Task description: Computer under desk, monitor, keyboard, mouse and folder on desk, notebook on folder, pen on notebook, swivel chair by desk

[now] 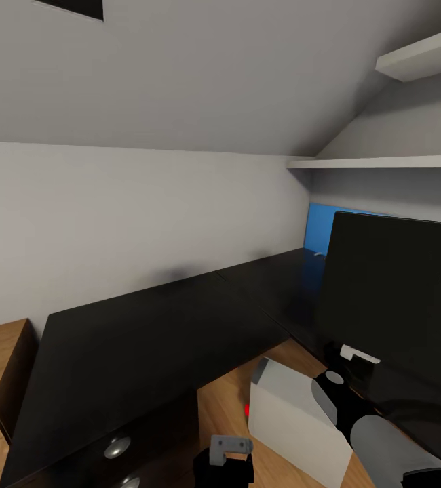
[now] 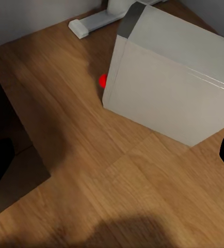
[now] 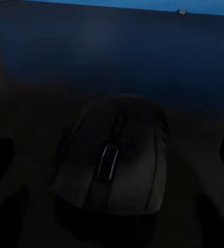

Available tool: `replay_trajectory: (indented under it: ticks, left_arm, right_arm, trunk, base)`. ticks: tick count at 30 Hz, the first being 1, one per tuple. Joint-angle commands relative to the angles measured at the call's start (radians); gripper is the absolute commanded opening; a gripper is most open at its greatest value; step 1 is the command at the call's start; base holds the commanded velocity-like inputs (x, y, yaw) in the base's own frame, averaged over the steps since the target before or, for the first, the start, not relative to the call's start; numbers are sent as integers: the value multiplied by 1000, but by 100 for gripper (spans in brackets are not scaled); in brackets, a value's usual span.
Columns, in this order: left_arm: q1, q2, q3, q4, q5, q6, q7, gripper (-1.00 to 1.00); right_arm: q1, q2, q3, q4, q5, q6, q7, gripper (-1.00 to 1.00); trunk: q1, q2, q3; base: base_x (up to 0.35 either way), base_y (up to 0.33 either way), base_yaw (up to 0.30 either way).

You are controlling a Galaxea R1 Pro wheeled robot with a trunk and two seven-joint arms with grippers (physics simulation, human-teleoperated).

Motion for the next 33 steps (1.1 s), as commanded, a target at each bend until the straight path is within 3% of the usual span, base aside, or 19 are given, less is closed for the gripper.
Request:
replay_trajectory:
  ticks: [1, 33]
  left_arm:
    - [-1, 0, -2, -1, 4, 4, 7, 100]
    - [-1, 0, -3, -1, 8, 4, 7, 100]
  right_arm:
    - [-1, -1, 8, 0, -11, -5, -4, 100]
    - [-1, -1, 8, 0, -11, -5, -4, 100]
  trunk:
    - [0, -1, -1]
    - [0, -1, -1]
  base:
    - [0, 0, 0]
    - [19, -20, 0]
